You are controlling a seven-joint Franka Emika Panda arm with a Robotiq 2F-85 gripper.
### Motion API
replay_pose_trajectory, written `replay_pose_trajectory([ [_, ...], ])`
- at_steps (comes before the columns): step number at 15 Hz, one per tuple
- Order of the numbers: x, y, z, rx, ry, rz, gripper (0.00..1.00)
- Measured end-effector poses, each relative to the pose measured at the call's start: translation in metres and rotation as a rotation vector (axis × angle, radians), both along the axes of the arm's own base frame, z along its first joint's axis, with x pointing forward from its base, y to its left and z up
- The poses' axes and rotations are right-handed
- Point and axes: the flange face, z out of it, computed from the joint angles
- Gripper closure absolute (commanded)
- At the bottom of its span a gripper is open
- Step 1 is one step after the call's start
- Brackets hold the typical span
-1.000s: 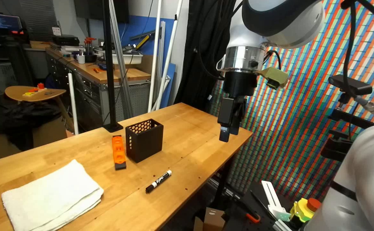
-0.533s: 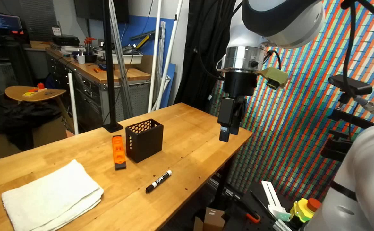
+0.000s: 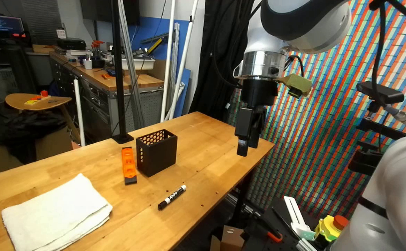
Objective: Push the box to the right, then pick the cloth and shove it in the box
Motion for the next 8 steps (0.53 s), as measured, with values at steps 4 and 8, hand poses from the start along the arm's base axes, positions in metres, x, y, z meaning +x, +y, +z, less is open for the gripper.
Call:
replay_pose_trajectory([
  [4,0.009,0.057,0.007,0.011,-0.044,0.019,0.00],
  [8,0.016,0.141,0.008,-0.046,-0.145,0.050,0.00],
])
